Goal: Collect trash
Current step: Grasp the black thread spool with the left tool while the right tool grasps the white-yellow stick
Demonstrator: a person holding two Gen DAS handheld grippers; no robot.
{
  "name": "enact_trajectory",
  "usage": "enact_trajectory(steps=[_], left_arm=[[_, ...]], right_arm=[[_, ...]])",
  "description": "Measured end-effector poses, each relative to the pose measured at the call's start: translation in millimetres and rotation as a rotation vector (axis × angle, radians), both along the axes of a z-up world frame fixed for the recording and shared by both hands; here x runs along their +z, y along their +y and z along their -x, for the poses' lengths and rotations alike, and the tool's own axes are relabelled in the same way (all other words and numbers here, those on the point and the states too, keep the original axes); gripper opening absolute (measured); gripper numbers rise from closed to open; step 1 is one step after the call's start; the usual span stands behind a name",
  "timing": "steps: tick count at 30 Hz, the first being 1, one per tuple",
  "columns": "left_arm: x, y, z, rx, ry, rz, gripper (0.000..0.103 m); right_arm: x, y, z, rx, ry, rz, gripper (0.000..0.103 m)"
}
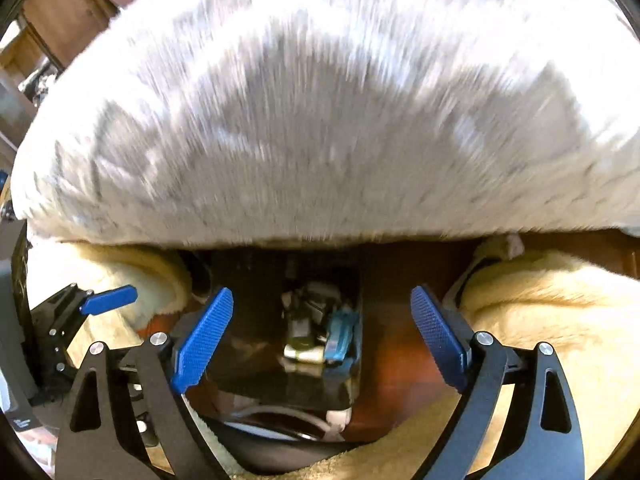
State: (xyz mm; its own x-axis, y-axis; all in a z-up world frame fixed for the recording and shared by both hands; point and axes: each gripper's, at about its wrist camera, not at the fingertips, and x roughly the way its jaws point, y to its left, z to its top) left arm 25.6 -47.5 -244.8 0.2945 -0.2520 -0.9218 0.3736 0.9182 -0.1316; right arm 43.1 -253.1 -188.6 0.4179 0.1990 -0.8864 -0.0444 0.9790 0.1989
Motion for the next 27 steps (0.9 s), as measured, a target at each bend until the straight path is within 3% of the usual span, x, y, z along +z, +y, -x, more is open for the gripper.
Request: enact_trajectory(steps=[7, 14, 21, 27], left_arm=[[77, 16, -8, 0.024, -0.185, 0.025, 0.09], [147, 28, -54, 0.076, -0.342, 0.02, 0.09], [160, 31, -124, 0.131, -0.349, 0.012, 0.09], [161, 38, -184, 0.163, -0.341, 0.009, 0.09]], right_arm=[[79, -17, -8, -0.023, -0.216, 0.03, 0.091], [130, -16, -44, -0.04, -0.331, 0.097, 0.091], [157, -10, -101, -0.024, -0.359, 0.078, 0.091], [148, 7, -184, -0.022, -0.341, 0.077, 0.091]])
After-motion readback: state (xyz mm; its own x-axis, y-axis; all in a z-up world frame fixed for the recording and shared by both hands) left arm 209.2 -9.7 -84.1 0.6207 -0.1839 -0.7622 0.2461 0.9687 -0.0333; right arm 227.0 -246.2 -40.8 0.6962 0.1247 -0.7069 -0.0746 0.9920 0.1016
